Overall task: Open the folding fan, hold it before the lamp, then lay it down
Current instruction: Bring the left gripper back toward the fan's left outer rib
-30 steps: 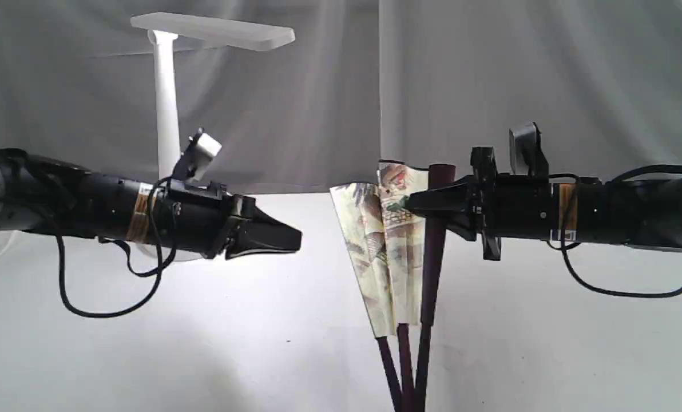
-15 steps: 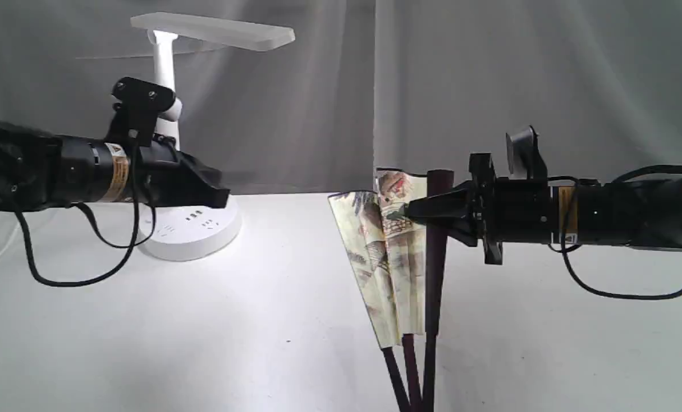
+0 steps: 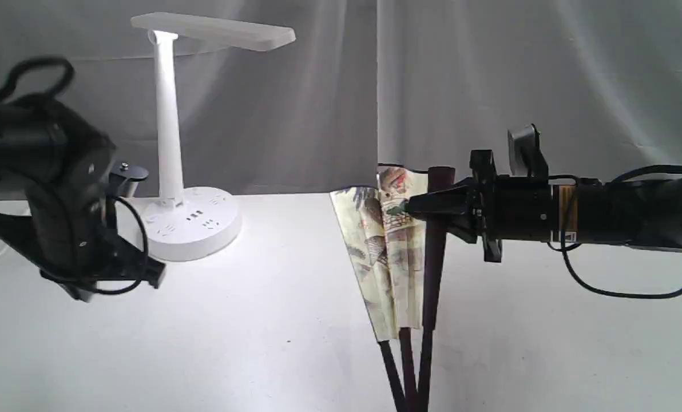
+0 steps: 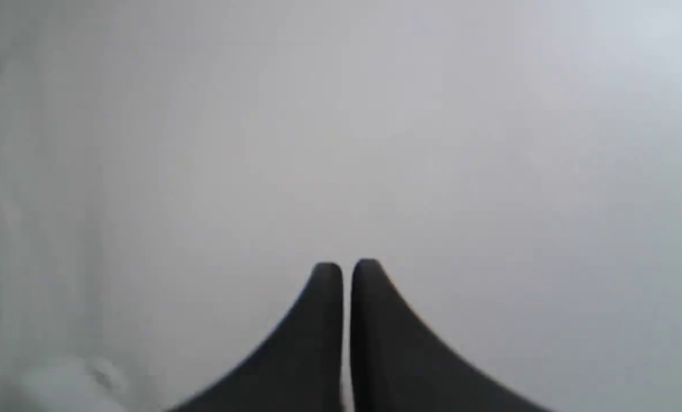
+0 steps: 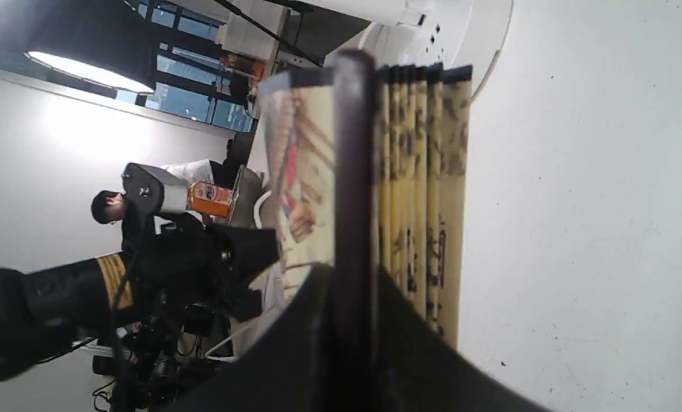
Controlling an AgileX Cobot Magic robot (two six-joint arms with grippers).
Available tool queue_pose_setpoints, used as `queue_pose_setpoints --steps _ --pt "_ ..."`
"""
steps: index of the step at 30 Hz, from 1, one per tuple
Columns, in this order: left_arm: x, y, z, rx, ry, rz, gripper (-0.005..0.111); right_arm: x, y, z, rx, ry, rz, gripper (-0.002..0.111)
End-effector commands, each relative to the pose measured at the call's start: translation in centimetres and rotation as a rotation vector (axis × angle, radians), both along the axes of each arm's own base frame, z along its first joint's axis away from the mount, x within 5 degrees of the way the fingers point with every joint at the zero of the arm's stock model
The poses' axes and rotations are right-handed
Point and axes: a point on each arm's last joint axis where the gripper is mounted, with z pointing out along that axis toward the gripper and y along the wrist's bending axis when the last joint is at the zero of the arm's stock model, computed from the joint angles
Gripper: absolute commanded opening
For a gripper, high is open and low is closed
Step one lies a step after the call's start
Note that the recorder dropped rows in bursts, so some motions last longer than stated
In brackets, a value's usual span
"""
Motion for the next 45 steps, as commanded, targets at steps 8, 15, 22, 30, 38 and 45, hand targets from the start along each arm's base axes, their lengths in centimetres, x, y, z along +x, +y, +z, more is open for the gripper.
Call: queue_pose_setpoints --steps 8,15,22,30,38,45 --pt "0.9 -7.3 3.1 -0.949 0.152 -0.177 0.000 0.1 0.0 0.5 0.021 -0.014 -0.006 0.000" --pt "2.3 -7.3 -0.1 -1.269 0.225 -0.213 0.000 0.2 0.0 0.5 0.027 -0.015 -0.011 0.000" --pt "3.9 -7.5 -3.4 -1.500 0.158 -0.223 0.000 0.4 -0.1 0.8 0.057 -0.015 -0.037 0.000" --pt "5.7 -6.3 -8.6 -1.668 0.037 -0.118 0.000 0.4 -0.1 0.8 0.064 -0.015 -0.043 0.000" --pt "6.2 -6.3 -10.2 -1.730 -0.002 -0.044 0.000 0.4 -0.1 0.8 0.064 -0.015 -0.043 0.000" --pt "6.0 -7.0 -10.2 -1.735 0.025 -0.036 0.004 0.4 -0.1 0.8 0.065 -0.015 -0.044 0.000"
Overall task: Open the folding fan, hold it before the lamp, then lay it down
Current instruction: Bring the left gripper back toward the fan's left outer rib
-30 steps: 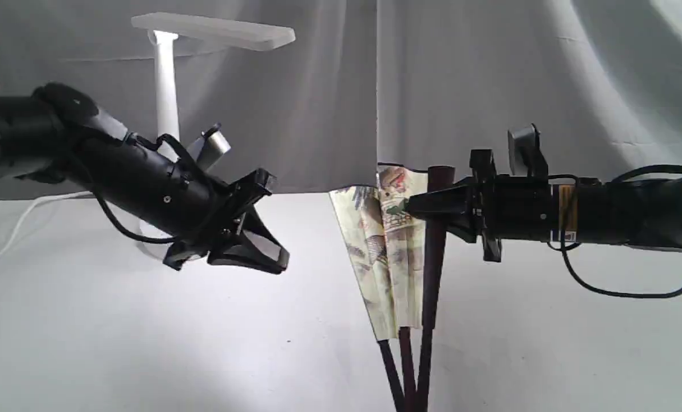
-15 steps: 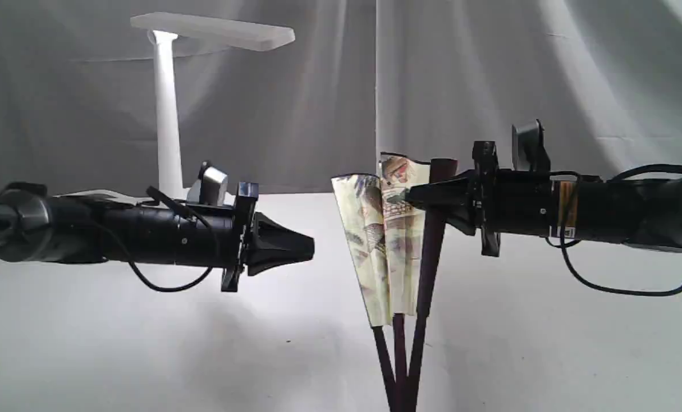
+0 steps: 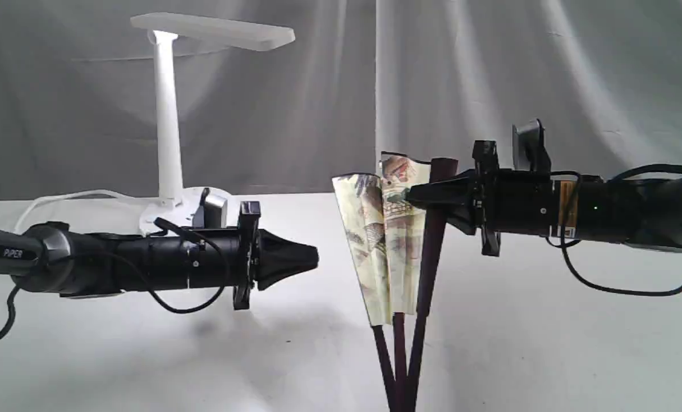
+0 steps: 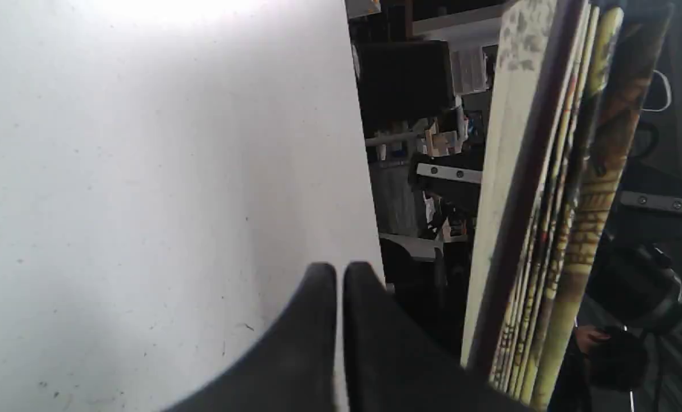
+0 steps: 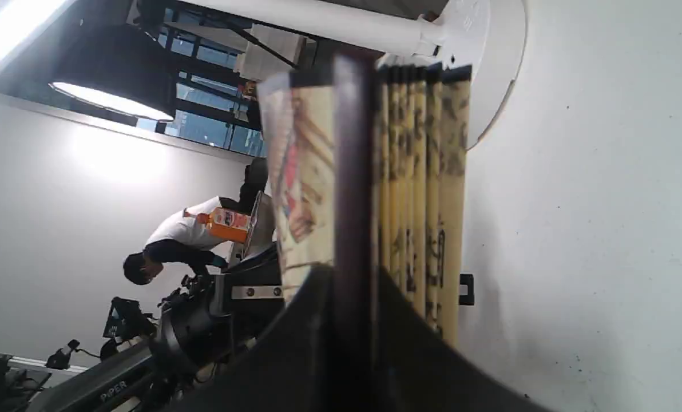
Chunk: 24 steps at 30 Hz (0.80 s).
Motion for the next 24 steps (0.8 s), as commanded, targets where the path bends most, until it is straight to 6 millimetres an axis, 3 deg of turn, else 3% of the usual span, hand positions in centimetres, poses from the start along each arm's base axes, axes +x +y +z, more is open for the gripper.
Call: queue_pose_setpoints --steps 1,14,20,24 --pt "0.1 -0.4 0.6 -0.024 0.019 0.005 0.006 0.1 0.0 0.5 0.025 -0.015 -0.010 0.000" --pt "0.3 -0.4 2.1 -0.128 0.398 0.064 0.026 0.3 -0.1 0.7 0.046 -0.015 -0.028 0.000" --pt "0.3 -0.4 4.5 -0.141 0.372 0.062 0.026 0.3 -0.1 0.7 0.045 -0.015 -0.027 0.000" --pt "0.2 -0.7 6.2 -0.127 0.259 0.042 0.026 0.3 -0.1 0.7 0.045 -0.015 -0.027 0.000"
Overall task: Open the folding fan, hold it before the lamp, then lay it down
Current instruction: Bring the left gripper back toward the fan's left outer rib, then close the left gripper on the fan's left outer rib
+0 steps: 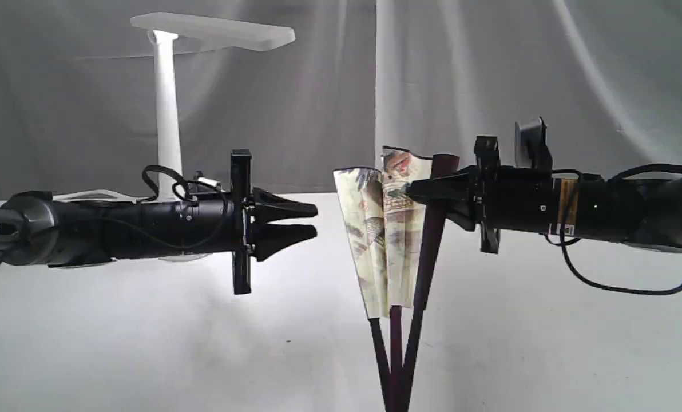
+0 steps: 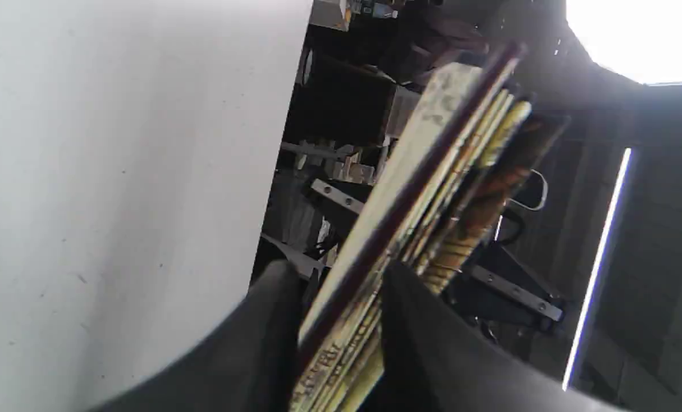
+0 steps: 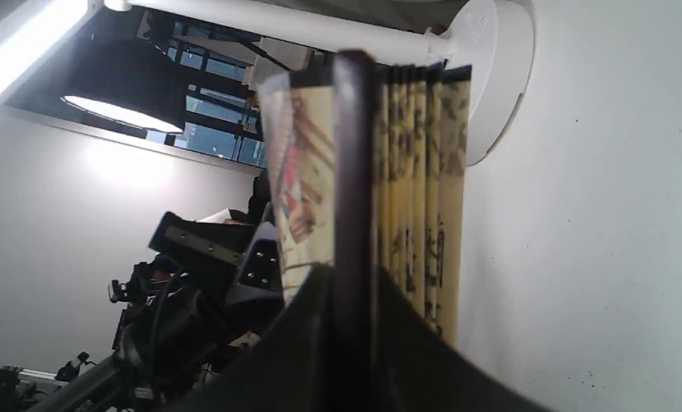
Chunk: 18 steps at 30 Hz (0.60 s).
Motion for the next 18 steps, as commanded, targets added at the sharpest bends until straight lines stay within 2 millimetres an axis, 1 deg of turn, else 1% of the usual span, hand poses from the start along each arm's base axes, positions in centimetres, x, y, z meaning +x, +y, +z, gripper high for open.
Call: queue_pose_setpoints --steps 1,5,8,15,18 --pt "-0.3 -1.1 2.1 -0.004 -0.108 -0.027 0.026 0.1 0.0 0.5 0.021 -0.015 -0.006 0.000" --pt "-1.0 -3.0 2.2 -0.004 -0.119 -0.071 0.026 0.1 0.0 0.5 0.021 -0.015 -0.006 0.000" --pt "-0.9 -4.0 1.7 0.053 -0.116 -0.035 0.026 0.1 0.0 0.4 0.016 -0.015 -0.002 0.000" --pt "-0.8 -4.0 1.6 0.075 -0.164 -0.032 0.026 0.1 0.0 0.4 0.014 -0.015 0.000 0.000" --pt "-0.8 -4.0 1.6 0.079 -0.175 -0.032 0.030 0.0 0.0 0.4 0.013 -0.015 0.001 0.000"
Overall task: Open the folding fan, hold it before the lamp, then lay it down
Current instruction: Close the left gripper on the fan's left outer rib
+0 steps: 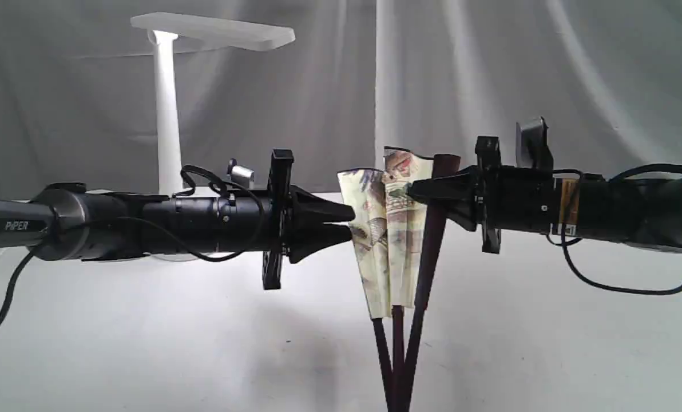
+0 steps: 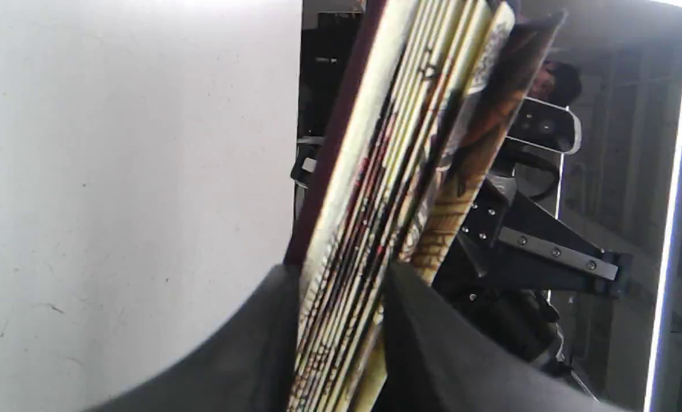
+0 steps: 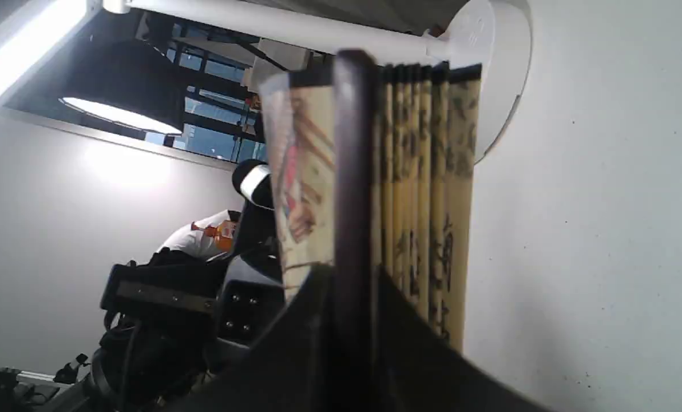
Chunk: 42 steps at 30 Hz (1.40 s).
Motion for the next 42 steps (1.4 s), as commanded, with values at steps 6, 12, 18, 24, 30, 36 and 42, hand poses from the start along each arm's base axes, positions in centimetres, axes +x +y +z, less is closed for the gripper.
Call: queue_pose_setpoints --steps 6,12,18,24,30,36,42 --pt "0.7 0.3 0.1 0.072 -0.085 0.063 0.052 -0.1 0.5 0.3 0.002 -0.015 0.023 0.000" --pt "0.8 0.4 0.0 0.093 -0.125 0.065 0.056 -0.4 1.5 0.3 -0.001 -0.015 0.048 0.000" --pt "0.8 0.3 0.0 0.093 -0.125 0.064 0.056 -0.6 2.6 0.3 0.002 -0.015 0.070 0.000" --pt "0.8 0.3 0.1 0.091 -0.123 0.063 0.047 -0.6 2.7 0.3 0.002 -0.015 0.073 0.000" --pt "0.8 0.3 0.1 0.091 -0.123 0.063 0.028 -0.6 2.7 0.3 -0.002 -0.015 0.076 0.000" --pt "0.8 0.3 0.0 0.093 -0.125 0.064 0.014 -0.7 2.7 0.2 -0.006 -0.015 0.080 0.000" --pt "0.8 0.3 0.0 0.094 -0.125 0.065 0.027 -0.7 2.7 0.2 -0.006 -0.015 0.080 0.000"
